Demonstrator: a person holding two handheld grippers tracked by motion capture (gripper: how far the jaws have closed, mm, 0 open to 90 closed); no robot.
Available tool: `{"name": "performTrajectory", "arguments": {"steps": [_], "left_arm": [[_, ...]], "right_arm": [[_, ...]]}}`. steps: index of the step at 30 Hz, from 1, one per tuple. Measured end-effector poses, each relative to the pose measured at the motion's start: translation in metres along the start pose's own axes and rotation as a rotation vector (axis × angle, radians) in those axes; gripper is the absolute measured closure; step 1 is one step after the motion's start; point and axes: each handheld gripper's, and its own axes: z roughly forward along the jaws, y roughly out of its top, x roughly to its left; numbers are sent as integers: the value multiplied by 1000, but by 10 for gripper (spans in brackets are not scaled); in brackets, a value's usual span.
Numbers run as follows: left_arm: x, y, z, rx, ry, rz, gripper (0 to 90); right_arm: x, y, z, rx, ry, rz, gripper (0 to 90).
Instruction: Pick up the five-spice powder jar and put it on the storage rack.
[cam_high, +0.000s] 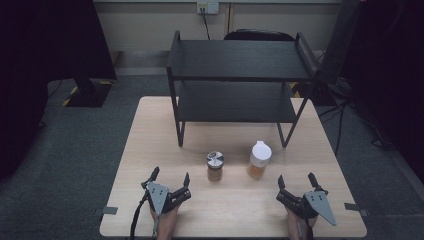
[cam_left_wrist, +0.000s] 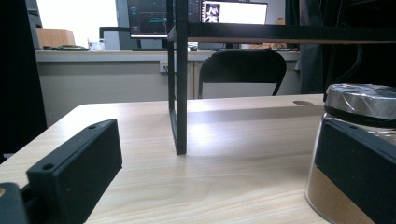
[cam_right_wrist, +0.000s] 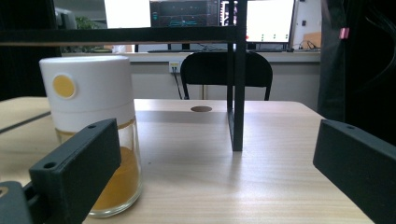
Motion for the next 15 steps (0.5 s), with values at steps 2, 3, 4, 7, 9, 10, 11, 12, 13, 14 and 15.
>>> {"name": "performTrajectory", "arguments": {"steps": [2, 3, 4, 7, 9, 10, 11, 12, 13, 14, 15], "left_arm": [[0, 0, 0, 0, 0, 0, 0], [0, 0, 0, 0, 0, 0, 0], [0, 0, 0, 0, -1, 0, 0], [0, 0, 0, -1, -1, -1, 0], [0, 0, 0, 0, -1, 0, 0], [0, 0, 0, -1, -2, 0, 0], [0, 0, 0, -1, -2, 0, 0], [0, 0, 0, -1, -2, 0, 0], [0, 0, 0, -1, -2, 0, 0], [0, 0, 0, 0, -2, 0, 0], [0, 0, 0, -1, -2, 0, 0]], "right_arm": [[0, 0, 0, -1, -7, 10, 0], [0, 0, 0, -1, -7, 10, 0], [0, -1, 0, -4, -8, 10, 0], [1, 0, 0, -2, -11, 5, 0], [1, 0, 0, -1, -11, 4, 0], [1, 0, 0, -1, -12, 4, 0], [2, 0, 0, -1, -13, 4, 0], [2, 0, 0, -1, -14, 4, 0], [2, 0, 0, -1, -14, 4, 0], [2, 0, 0, -1, -14, 4, 0], [2, 0, 0, -1, -16, 4, 0]]}}
